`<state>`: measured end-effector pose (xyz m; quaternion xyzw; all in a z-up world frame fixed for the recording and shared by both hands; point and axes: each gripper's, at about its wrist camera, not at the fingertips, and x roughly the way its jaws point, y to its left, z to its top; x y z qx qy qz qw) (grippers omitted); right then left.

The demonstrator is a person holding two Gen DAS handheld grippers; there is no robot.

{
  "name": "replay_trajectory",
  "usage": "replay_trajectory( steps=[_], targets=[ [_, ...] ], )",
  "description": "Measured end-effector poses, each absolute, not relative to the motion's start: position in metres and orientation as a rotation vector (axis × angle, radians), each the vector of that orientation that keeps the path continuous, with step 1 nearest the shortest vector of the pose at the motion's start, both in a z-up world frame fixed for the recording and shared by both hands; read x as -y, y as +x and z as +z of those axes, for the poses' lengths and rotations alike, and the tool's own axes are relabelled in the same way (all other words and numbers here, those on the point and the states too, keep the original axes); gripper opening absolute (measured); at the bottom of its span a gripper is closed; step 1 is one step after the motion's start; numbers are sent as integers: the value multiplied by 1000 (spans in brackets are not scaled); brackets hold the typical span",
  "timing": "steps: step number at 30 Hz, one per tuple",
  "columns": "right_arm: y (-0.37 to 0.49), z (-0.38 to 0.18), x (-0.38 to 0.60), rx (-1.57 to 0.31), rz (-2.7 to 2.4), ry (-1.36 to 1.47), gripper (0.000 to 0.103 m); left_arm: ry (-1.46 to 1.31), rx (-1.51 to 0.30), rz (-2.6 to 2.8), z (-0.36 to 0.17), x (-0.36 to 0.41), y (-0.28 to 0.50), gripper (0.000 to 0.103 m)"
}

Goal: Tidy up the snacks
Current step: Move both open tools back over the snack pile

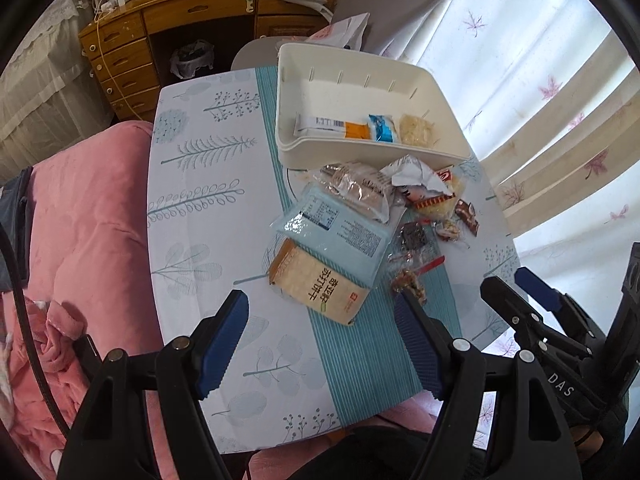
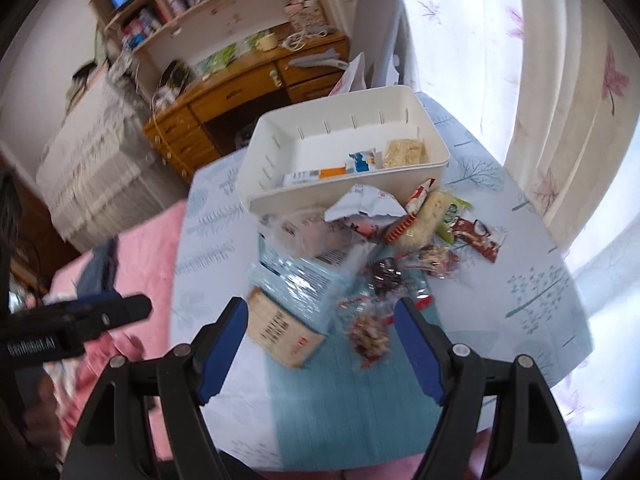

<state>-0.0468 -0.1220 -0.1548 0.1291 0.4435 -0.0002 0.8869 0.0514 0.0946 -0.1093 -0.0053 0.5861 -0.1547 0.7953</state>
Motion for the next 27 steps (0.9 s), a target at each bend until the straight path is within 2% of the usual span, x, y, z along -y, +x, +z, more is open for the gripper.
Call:
replay_trajectory(
  steps=[3,6,9,21,27],
  targets=[
    [-48,-163,130,-964,8,217,77,-9,-1270,-292,-115,-88,50,74],
    [-47,-168,143,-985,25,191,82,-26,-1293,-261,-122,-78,49,74],
    [-44,-170,158,-1002,52,172,83,-43,-1326,-221,-128,-64,50,83],
    [-5,-185,229,-1122,203,153,87,-149,-1403,-119,-154,6,61,83],
    [16,-197,258,-1159,214,23,87,-186,-1479,-9,-185,37,66,83]
  ],
)
